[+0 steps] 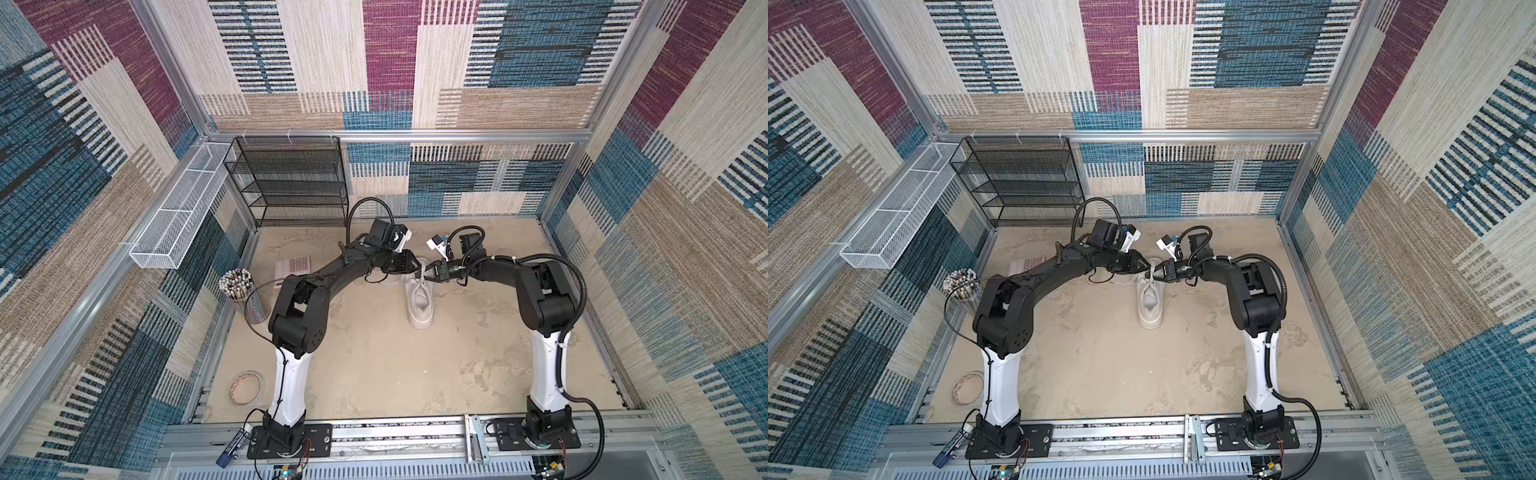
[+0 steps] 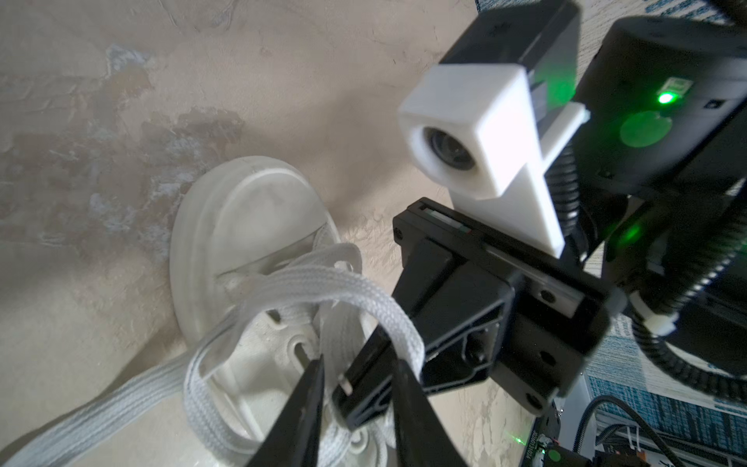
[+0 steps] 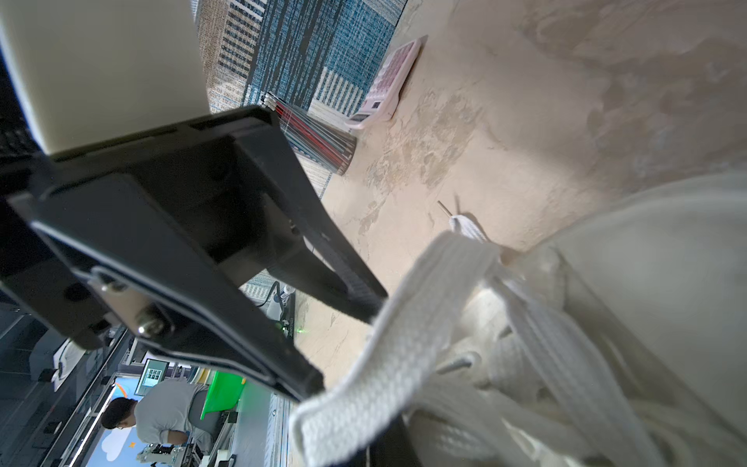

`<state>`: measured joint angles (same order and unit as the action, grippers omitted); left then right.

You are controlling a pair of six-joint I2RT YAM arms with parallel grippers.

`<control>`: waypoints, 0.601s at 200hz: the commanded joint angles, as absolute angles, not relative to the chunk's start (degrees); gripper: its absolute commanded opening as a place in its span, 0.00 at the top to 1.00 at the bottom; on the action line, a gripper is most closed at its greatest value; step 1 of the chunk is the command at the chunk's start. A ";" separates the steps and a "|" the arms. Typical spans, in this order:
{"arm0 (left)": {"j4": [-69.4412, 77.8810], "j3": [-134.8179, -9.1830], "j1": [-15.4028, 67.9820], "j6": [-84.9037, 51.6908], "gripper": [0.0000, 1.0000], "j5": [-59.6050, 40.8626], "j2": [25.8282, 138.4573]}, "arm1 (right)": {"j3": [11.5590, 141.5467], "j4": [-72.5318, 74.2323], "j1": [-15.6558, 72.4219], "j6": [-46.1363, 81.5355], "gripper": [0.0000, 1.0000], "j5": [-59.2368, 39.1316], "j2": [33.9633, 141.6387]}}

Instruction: Tie the shoes

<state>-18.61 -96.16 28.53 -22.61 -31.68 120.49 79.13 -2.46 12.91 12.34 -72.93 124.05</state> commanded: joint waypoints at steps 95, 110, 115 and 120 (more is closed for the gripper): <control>-16.96 -95.16 29.07 -23.91 0.73 -32.51 120.78 | 79.68 -1.67 13.10 12.01 1.00 -74.53 124.49; -16.96 -95.10 29.05 -23.91 0.76 -32.61 120.76 | 79.69 -1.67 13.03 11.95 1.00 -74.51 124.54; -16.95 -95.03 29.02 -23.91 0.77 -32.61 120.68 | 79.71 -1.66 13.09 11.95 1.00 -74.53 124.47; -16.98 -95.01 29.02 -23.91 0.79 -32.54 120.67 | 79.72 -1.67 13.09 11.98 1.00 -74.49 124.54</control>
